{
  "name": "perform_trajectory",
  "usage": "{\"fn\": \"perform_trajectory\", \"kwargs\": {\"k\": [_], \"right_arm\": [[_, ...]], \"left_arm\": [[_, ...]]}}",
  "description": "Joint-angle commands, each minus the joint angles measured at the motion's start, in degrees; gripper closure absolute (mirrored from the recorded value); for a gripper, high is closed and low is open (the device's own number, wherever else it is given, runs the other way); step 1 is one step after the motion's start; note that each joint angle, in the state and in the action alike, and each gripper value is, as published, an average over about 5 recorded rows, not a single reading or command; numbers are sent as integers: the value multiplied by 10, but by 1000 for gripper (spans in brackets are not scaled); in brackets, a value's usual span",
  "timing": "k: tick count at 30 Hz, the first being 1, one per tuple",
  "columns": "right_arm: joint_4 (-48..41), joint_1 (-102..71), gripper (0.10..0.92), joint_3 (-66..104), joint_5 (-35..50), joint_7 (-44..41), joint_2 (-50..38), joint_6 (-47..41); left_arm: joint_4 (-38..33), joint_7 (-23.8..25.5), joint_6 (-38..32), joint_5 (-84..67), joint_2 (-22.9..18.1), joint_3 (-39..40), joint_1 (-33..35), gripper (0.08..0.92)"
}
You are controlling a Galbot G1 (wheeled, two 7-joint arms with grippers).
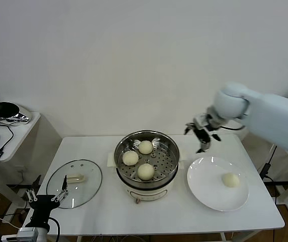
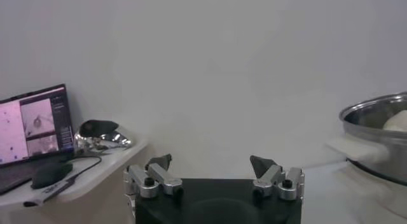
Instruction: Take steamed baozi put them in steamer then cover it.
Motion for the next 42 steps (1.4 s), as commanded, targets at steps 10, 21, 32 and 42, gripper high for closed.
{"fn": "perform_trajectory", "kwargs": {"k": [10, 21, 32, 42], "right_arm": [[-83, -375, 203, 303, -158, 8, -118, 0], [-156, -446, 203, 355, -196, 18, -58, 13], [-210, -440, 203, 353, -206, 28, 4, 25], [-225, -441, 240, 352, -213, 26, 22, 24]], "left_arm": [[3, 1, 3, 7, -3, 3, 2, 177], [2, 1, 3, 8, -4, -6, 11, 177], [4, 0, 2, 8, -6, -8, 13, 177], [4, 1, 2, 7, -6, -10, 13, 177]]}}
